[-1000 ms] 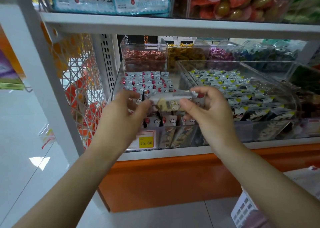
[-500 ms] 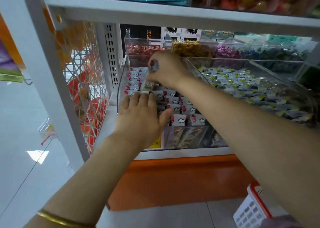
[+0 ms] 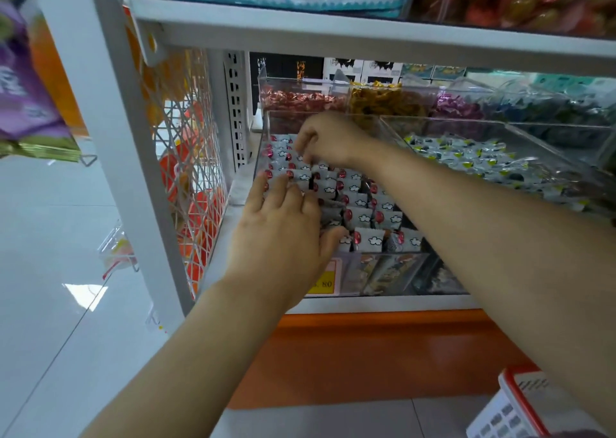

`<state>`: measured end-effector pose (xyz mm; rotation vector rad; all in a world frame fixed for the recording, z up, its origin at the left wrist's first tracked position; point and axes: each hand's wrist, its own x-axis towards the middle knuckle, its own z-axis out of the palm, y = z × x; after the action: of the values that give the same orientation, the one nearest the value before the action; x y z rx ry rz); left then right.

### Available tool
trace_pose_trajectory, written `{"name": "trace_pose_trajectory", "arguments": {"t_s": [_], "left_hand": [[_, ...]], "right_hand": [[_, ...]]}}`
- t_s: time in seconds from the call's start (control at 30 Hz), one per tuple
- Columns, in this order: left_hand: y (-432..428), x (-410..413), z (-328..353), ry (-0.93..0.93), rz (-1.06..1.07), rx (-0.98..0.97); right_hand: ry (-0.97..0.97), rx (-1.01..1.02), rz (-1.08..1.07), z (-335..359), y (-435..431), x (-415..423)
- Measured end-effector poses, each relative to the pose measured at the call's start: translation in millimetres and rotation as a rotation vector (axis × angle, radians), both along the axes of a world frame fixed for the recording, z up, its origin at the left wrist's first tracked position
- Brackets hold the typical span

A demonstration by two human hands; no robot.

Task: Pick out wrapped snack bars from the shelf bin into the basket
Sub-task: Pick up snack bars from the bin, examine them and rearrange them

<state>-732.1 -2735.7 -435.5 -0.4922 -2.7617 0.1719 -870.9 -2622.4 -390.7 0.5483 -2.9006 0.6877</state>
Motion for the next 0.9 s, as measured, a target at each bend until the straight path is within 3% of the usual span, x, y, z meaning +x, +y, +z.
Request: {"name": "trace_pose_trajectory", "arguments": {"t_s": [0.27, 0.33, 0.5, 0.63, 0.7, 0.8, 0.9], "left_hand": [[-4.1, -1.1, -0.2, 0.003, -0.025, 0.039], [-5.5, -0.8, 0.0, 0.010, -0.034, 0.053], [-7.7, 0.8, 2.1, 0.055, -0.103, 0.231], [-5.7, 11.3, 1.6, 0.129, -0.148, 0.576], [-3.8, 17.4, 1.7, 0.057, -0.125, 0.790], [-0.7, 21.2, 1.5, -0.188, -0.053, 1.175], [2.0, 24.4, 5.1, -0.551, -0.010, 1.633]], "right_hand": [[0.201, 0.275, -0.076, -19.1, -10.1, -12.4], [0.218, 0.193, -0.070, -14.7, -7.7, -11.1], [0.260, -0.246, -0.090, 10.0, 9.6, 16.6], [0.410, -0.688, -0.256, 15.0, 30.5, 65.2], [0.362, -0.882, -0.283, 11.1, 41.4, 95.1], [0.139, -1.119, -0.276, -2.3, 56.0, 136.2], [-0.055, -1.314, -0.274, -17.5, 63.1, 165.3]]}}
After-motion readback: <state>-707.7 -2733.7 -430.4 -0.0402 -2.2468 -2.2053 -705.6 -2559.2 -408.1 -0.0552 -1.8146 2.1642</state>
